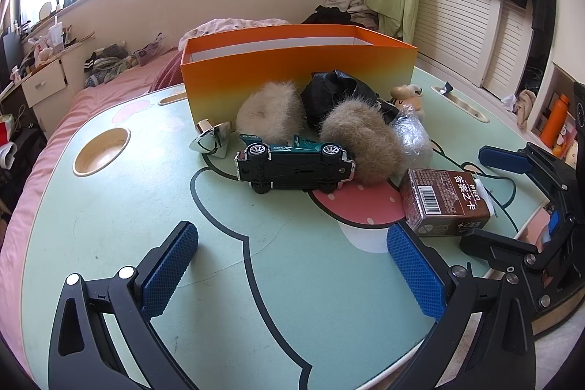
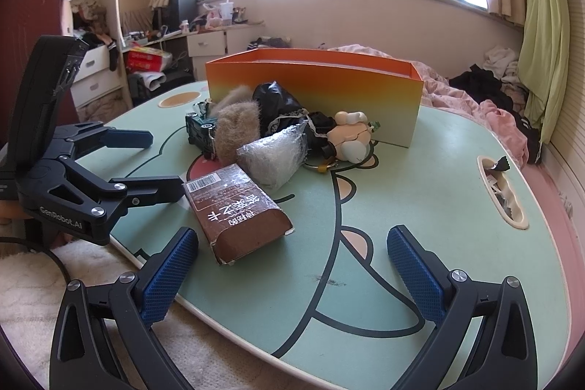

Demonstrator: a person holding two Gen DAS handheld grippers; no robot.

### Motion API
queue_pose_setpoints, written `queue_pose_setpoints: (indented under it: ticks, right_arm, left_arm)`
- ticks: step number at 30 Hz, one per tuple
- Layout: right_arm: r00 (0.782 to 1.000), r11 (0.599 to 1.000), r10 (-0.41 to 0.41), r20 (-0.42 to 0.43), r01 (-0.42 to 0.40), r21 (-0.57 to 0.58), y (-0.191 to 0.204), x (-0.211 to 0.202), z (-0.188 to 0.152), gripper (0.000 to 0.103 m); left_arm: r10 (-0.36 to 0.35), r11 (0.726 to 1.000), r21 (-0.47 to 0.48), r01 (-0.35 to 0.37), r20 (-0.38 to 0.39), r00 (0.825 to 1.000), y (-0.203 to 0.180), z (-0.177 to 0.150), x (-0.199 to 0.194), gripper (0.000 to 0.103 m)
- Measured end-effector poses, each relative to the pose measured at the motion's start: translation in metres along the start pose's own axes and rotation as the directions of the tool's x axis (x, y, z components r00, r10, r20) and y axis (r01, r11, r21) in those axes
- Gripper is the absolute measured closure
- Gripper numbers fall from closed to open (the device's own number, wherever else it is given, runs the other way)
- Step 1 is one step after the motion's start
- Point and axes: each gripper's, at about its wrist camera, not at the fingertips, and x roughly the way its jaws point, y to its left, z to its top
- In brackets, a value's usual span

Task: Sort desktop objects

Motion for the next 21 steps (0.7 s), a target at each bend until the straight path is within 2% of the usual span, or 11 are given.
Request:
queue_pose_setpoints:
  ticks: [3, 6, 11, 14, 17, 19, 21]
  right_arm:
    - [1.0, 1.0, 0.022, 0.023, -0.022, 0.006, -0.001, -0.003, -0.001, 0.002]
    - [0.998, 0.999, 0.048, 0.03, -0.048, -0.024, 0.002, -0.004, 0.001, 0.008]
    - [0.999, 0.996, 0.043, 0.021, -0.041, -0.083, 0.009, 0.003, 0.014, 0.009]
    - [0.998, 0.991, 0.06, -0.032, -0.063, -0.115, 0.017, 0.016, 0.019, 0.021]
    - [0.994, 0.986, 0.102, -0.034, -0.106, -0.126, 0.019, 0.017, 0.019, 0.032]
    - [0.993, 0.985, 0.114, -0.023, -0.116, -0.125, 0.018, 0.016, 0.018, 0.057]
    - [0.993, 0.986, 0.116, -0.007, -0.116, -0.118, 0.017, 0.014, 0.015, 0.063]
  left_arm:
    - [-0.001, 1.0, -0.001, 0.001, 0.0, 1.0, -0.001, 0.0, 0.001, 0.0]
    - [-0.001, 1.0, 0.0, 0.001, 0.0, 1.0, -0.001, 0.0, 0.001, 0.0]
    - [-0.001, 1.0, -0.001, 0.001, 0.0, 1.0, -0.001, 0.0, 0.001, 0.0]
    - [-0.001, 1.0, -0.001, 0.001, 0.0, 1.0, -0.001, 0.0, 0.001, 0.0]
    - [0.0, 1.0, -0.001, 0.0, 0.001, 1.0, -0.001, -0.001, 0.001, 0.0]
    - [0.0, 1.0, 0.0, 0.0, 0.001, 1.0, -0.001, 0.0, 0.001, 0.0]
    - [-0.001, 1.0, 0.001, 0.001, 0.001, 1.0, -0.001, 0.0, 0.001, 0.0]
